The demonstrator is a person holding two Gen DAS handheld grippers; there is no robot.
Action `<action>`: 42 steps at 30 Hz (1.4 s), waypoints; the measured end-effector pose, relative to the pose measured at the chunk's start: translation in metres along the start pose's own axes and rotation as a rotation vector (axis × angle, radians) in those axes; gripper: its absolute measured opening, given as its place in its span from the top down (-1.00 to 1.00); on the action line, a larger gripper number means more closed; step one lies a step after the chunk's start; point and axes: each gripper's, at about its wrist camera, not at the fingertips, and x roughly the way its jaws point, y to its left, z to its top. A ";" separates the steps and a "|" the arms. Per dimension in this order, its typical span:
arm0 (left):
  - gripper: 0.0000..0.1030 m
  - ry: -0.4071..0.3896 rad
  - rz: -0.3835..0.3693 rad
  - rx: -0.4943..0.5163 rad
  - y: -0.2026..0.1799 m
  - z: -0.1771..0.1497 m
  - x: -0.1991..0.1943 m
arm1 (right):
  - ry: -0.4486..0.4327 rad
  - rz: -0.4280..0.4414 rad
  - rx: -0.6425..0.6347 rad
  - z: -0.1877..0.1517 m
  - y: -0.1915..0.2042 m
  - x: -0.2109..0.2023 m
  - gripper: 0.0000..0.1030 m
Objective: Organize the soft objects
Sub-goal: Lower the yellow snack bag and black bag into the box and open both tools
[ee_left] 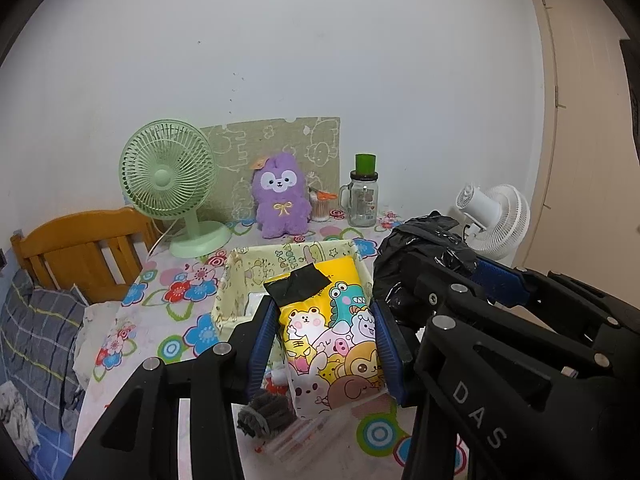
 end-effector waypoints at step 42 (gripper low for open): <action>-0.16 0.115 0.044 -0.040 0.058 0.045 0.156 | 0.096 0.036 0.008 0.048 0.003 0.167 0.34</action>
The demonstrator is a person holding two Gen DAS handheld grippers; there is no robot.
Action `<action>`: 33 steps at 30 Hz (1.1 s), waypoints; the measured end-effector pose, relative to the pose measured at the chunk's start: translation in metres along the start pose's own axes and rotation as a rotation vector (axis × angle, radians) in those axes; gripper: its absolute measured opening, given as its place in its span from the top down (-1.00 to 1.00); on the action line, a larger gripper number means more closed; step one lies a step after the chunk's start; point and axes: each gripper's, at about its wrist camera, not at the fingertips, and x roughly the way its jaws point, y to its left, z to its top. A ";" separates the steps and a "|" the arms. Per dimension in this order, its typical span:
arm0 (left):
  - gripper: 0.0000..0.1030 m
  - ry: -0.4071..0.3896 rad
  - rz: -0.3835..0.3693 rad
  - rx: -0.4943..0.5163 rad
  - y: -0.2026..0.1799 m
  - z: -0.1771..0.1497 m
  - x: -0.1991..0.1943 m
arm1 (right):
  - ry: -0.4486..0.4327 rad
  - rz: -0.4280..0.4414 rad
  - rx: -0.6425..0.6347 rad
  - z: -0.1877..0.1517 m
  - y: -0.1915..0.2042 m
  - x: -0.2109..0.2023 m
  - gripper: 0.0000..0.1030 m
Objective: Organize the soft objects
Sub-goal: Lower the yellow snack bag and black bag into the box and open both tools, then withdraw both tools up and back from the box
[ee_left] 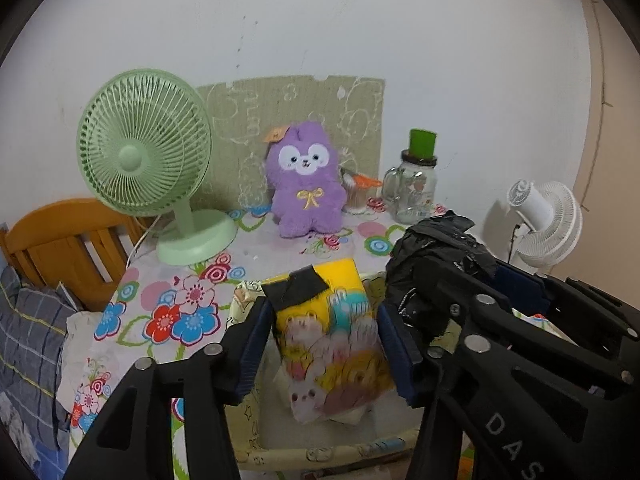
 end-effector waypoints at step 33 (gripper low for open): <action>-0.96 0.044 0.036 -0.015 0.011 -0.014 -0.004 | -0.024 -0.006 -0.022 -0.004 0.008 -0.001 -0.75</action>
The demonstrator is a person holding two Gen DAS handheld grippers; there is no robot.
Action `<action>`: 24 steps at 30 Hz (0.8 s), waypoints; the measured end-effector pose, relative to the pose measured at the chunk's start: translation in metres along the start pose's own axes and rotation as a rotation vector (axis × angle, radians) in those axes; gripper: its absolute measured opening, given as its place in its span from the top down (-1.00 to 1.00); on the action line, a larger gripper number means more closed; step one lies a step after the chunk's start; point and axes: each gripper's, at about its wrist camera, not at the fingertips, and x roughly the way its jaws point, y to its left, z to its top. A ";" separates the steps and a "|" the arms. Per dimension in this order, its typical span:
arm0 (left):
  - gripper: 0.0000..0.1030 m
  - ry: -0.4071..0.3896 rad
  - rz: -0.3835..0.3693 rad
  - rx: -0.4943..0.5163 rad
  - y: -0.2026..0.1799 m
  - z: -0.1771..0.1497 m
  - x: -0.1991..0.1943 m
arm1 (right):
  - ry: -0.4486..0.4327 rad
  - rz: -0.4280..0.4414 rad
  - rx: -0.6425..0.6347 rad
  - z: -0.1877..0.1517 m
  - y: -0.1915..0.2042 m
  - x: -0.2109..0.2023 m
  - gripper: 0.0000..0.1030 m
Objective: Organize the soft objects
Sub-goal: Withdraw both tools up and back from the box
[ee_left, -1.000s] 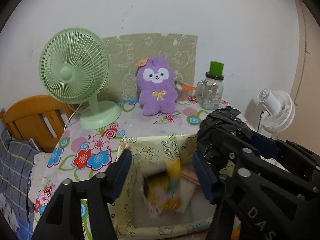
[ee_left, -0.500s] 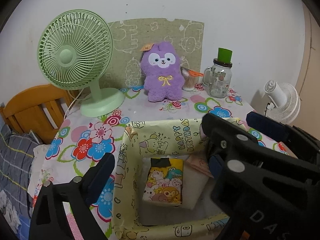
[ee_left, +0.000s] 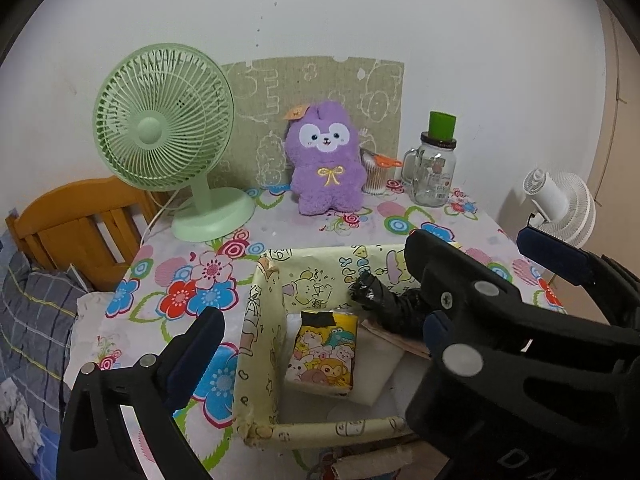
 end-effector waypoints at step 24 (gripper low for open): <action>-0.99 -0.108 -0.002 0.003 -0.017 -0.016 -0.079 | -0.094 -0.072 0.010 -0.013 -0.006 -0.089 -0.94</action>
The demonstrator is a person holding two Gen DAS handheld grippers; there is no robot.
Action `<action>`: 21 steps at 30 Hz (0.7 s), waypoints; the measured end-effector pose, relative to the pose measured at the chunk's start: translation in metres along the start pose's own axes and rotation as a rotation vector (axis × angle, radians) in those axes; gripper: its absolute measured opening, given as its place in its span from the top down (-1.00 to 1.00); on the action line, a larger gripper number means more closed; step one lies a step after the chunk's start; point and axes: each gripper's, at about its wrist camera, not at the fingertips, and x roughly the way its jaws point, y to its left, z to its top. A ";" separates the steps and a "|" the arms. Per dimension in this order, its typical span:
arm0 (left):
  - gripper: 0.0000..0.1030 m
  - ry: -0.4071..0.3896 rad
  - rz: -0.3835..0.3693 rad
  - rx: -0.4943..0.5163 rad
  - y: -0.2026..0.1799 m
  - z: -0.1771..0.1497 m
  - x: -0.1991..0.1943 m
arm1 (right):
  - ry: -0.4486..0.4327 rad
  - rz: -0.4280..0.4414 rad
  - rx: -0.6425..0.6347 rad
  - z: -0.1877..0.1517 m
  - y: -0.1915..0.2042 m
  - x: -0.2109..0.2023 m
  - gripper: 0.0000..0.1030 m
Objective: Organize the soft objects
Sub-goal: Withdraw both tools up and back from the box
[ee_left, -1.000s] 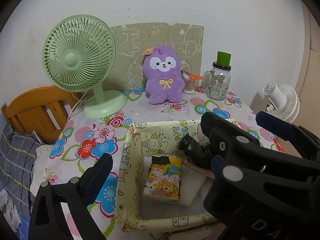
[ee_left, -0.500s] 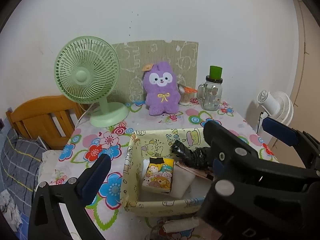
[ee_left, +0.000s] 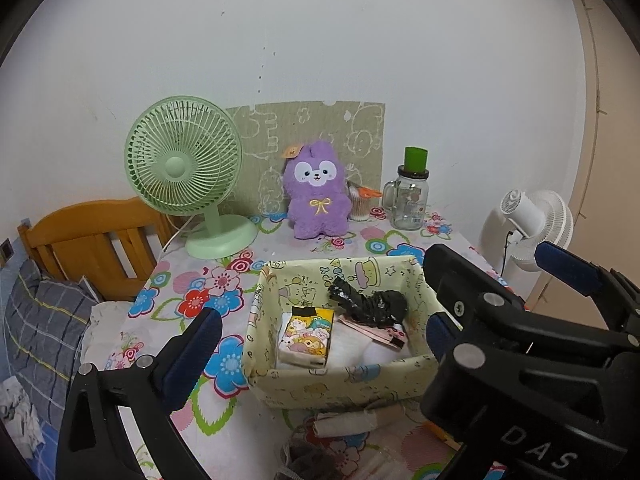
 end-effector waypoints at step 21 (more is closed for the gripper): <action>-0.99 -0.028 -0.023 0.004 -0.024 -0.035 -0.049 | -0.026 -0.022 -0.025 -0.034 -0.013 -0.060 -0.98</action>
